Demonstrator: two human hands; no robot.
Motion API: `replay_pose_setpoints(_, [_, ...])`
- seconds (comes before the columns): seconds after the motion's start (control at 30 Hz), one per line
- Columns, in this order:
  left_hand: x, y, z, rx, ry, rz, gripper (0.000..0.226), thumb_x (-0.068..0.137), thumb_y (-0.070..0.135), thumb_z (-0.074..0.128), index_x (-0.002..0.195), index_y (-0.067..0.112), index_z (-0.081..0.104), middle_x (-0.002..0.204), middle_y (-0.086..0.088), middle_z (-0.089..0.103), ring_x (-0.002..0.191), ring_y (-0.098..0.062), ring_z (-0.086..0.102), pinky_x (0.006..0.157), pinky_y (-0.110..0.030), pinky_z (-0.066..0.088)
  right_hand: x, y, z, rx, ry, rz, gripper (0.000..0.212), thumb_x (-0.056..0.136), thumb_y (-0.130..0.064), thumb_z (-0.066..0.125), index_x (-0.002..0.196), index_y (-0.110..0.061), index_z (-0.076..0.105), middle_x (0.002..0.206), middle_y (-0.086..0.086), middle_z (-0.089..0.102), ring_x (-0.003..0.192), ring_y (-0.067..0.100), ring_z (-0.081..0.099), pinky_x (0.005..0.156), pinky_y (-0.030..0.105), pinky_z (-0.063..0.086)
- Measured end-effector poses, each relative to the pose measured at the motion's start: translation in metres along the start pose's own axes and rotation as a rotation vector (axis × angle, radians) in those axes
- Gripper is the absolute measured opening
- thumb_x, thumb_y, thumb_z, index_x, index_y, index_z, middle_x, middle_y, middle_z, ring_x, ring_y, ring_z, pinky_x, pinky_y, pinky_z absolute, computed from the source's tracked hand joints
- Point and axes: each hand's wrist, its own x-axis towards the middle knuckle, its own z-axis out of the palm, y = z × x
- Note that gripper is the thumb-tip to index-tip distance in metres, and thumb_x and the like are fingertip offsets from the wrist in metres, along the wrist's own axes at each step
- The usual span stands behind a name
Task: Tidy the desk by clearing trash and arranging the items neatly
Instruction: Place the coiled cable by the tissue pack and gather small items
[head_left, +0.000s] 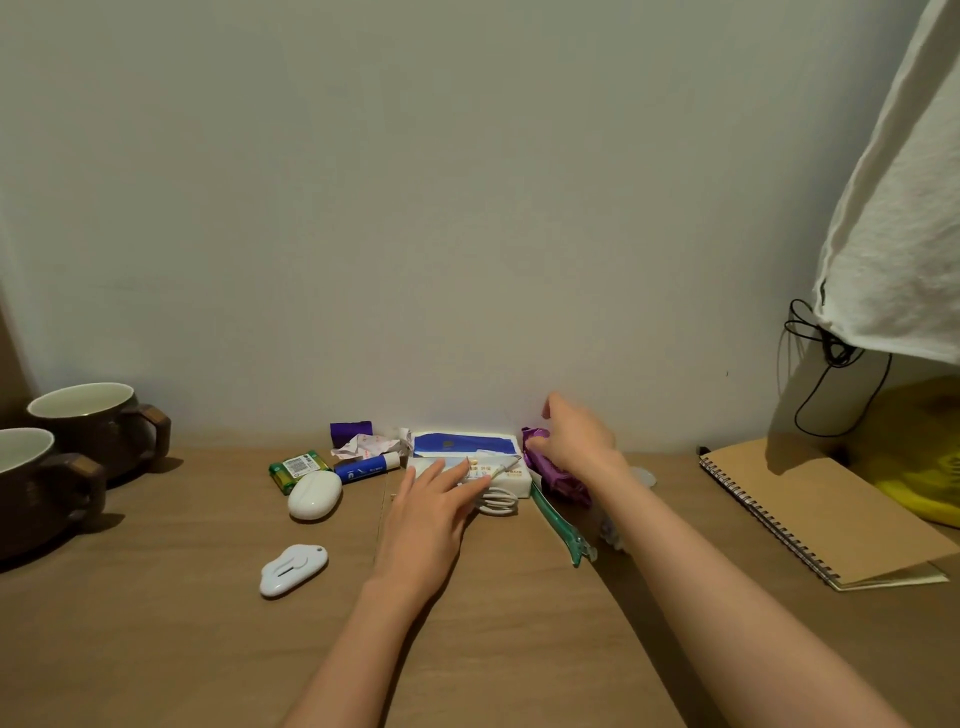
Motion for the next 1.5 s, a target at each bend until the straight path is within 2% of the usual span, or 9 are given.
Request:
replay_pose_setpoints(0.17, [-0.002,0.001,-0.001,-0.019,0.009,0.001,0.042,0.100,0.028,0.037,0.139,0.042,0.035,0.151,0.010,0.033,0.143,-0.014,0.019,0.118,-0.036,0.007,-0.014,0.000,-0.010,0.005,-0.029,-0.057,0.021,0.079,-0.030,0.069,0.096,-0.019,0.073,0.094,0.003,0.070,0.092,0.023,0.062,0.073,0.031,0.050])
replay_pose_setpoints(0.33, [-0.003,0.003,-0.004,-0.034,0.011,-0.010,0.042,0.099,0.028,0.040,0.139,0.042,0.036,0.151,0.009,0.032,0.143,-0.014,0.018,0.118,-0.035,0.007,-0.022,-0.001,0.007,-0.149,0.020,-0.090,0.028,0.077,-0.037,0.070,0.095,-0.015,0.071,0.091,0.004,0.069,0.088,0.022,0.060,0.078,0.036,0.054])
replay_pose_setpoints(0.7, [-0.007,0.003,-0.007,-0.122,0.030,-0.024,0.042,0.097,0.023,0.046,0.135,0.038,0.043,0.150,0.008,0.035,0.143,-0.014,0.020,0.119,-0.036,0.009,-0.022,0.000,0.010,-0.116,-0.051,-0.044,0.024,0.082,-0.030,0.066,0.097,-0.011,0.064,0.095,0.008,0.065,0.094,0.025,0.058,0.082,0.037,0.053])
replay_pose_setpoints(0.87, [-0.005,0.001,-0.003,-0.170,0.069,-0.046,0.041,0.095,0.022,0.050,0.133,0.036,0.047,0.147,0.008,0.040,0.140,-0.013,0.025,0.118,-0.037,0.019,-0.030,0.003,0.010,0.031,0.032,-0.004,0.034,0.083,-0.039,0.062,0.073,-0.007,0.065,0.071,0.008,0.062,0.073,0.026,0.059,0.063,0.036,0.051])
replay_pose_setpoints(0.93, [-0.004,0.001,-0.002,-0.210,0.118,-0.054,0.040,0.094,0.021,0.051,0.132,0.034,0.049,0.144,0.007,0.043,0.137,-0.011,0.030,0.114,-0.036,0.027,-0.034,0.003,0.003,0.113,0.101,-0.003,0.026,0.084,-0.025,0.057,0.071,-0.004,0.066,0.070,0.012,0.065,0.072,0.030,0.061,0.065,0.039,0.054])
replay_pose_setpoints(1.07, [-0.002,0.010,-0.011,-0.429,0.256,-0.128,0.037,0.096,0.026,0.048,0.133,0.032,0.049,0.137,0.009,0.047,0.127,-0.005,0.038,0.103,-0.025,0.036,-0.046,-0.007,-0.021,0.330,0.174,-0.068,0.016,0.089,-0.017,0.054,0.088,-0.011,0.069,0.080,0.001,0.066,0.077,0.018,0.062,0.068,0.029,0.049])
replay_pose_setpoints(1.27, [-0.004,0.023,-0.040,-1.037,0.255,-0.380,0.043,0.091,0.035,0.056,0.133,0.031,0.047,0.112,0.013,0.057,0.110,-0.007,0.053,0.084,-0.022,0.048,-0.076,-0.033,-0.043,0.581,0.010,-0.196,0.012,0.085,-0.024,0.067,0.091,-0.015,0.073,0.081,-0.004,0.071,0.077,0.006,0.064,0.063,0.016,0.048])
replay_pose_setpoints(1.4, [-0.016,0.022,-0.055,-1.100,0.371,-0.455,0.034,0.086,0.027,0.064,0.119,0.020,0.061,0.095,0.014,0.063,0.096,-0.007,0.061,0.084,-0.027,0.052,-0.089,-0.048,-0.034,0.612,-0.129,-0.258,0.011,0.082,-0.028,0.070,0.087,-0.019,0.074,0.081,-0.004,0.074,0.080,0.008,0.069,0.075,0.026,0.055])
replay_pose_setpoints(1.5, [-0.030,0.011,-0.065,-1.112,0.468,-0.506,0.022,0.085,0.020,0.067,0.106,0.016,0.066,0.091,0.011,0.067,0.089,-0.005,0.064,0.076,-0.019,0.054,-0.096,-0.059,-0.025,0.631,-0.181,-0.312,0.013,0.085,-0.027,0.068,0.091,-0.017,0.074,0.083,-0.005,0.073,0.079,0.005,0.067,0.069,0.020,0.053])
